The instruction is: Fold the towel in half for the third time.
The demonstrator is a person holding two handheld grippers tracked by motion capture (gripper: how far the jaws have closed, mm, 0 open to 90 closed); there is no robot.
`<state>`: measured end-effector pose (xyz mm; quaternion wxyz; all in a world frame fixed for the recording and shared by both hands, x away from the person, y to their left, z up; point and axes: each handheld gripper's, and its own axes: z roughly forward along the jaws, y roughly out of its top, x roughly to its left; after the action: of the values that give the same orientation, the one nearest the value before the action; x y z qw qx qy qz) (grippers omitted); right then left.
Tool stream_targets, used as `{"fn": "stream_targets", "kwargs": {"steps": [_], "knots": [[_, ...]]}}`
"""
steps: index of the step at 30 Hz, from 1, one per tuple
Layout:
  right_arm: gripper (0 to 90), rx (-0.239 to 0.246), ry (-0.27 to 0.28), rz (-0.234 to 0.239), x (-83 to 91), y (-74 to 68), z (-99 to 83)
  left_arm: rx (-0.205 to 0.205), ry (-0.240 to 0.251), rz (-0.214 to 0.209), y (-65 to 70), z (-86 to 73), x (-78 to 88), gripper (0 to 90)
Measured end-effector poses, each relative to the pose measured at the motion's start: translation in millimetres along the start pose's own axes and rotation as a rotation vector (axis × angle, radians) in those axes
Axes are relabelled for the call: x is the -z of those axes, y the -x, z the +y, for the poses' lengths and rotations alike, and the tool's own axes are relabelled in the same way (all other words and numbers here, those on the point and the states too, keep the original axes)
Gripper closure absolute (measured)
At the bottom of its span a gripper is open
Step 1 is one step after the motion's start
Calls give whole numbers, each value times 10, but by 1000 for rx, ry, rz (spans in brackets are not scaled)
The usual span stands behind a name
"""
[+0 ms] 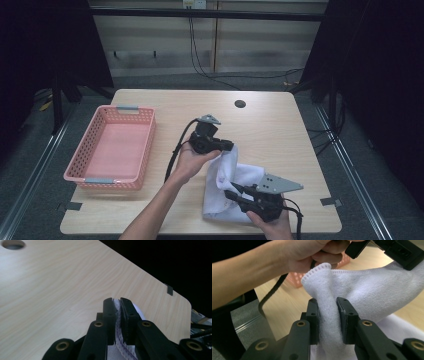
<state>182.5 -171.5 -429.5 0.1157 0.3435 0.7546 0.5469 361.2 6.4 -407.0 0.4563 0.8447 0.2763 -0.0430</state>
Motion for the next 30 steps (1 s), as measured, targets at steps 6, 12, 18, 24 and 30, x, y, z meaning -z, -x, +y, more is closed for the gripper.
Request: {"fn": "stream_targets", "kwargs": {"steps": [6, 12, 18, 24, 30], "knots": [[690, -35, -70, -36, 116, 174, -239, 5, -59, 10, 44, -38, -390, 835], [554, -49, -139, -94, 304, 261, -436, 28, -91, -19, 70, -108, -653, 777], [397, -81, -162, -110, 482, 277, -524, 15, -65, -47, 108, -121, -658, 576], [265, -95, -127, -167, 620, 360, -462, -26, -3, -9, 122, -137, -328, 493], [276, -113, -96, -213, 610, 626, -291, -69, -24, 1, 120, -393, -25, 587]]}}
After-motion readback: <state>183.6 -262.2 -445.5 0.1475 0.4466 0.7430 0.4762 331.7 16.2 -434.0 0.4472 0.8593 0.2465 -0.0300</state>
